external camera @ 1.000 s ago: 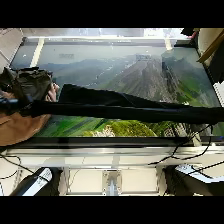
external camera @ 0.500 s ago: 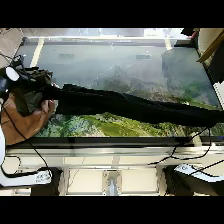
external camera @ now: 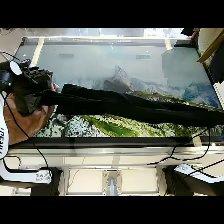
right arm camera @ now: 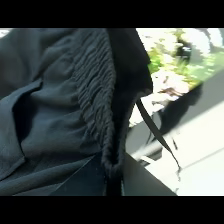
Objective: Fold the clothes and pants, and hang the long-sleeved shirts on hangers.
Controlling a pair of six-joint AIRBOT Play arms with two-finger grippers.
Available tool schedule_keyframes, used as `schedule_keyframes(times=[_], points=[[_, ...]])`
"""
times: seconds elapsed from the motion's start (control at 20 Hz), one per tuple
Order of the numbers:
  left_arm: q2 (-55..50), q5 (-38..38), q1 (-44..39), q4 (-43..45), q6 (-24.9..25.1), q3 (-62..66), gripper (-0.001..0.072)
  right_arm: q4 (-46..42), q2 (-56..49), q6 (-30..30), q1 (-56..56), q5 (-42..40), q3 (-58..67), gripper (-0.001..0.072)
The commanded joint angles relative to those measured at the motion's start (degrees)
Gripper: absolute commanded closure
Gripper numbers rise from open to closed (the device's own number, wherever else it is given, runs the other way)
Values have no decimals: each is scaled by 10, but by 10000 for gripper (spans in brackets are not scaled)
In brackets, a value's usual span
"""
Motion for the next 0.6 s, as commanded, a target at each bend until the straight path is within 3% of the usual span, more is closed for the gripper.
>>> schedule_keyframes(times=[0.0, 0.15, 0.55], points=[[8, -129, -11, 9, 22, 2, 703, -41, 19, -9, -12, 50, 3, 679], [10, -147, -15, 9, 23, 2, 703, -84, 30, -9, -12, 51, 3, 679], [10, -178, -17, 4, 20, 2, 703, -83, 31, -9, 1, 35, 3, 680]])
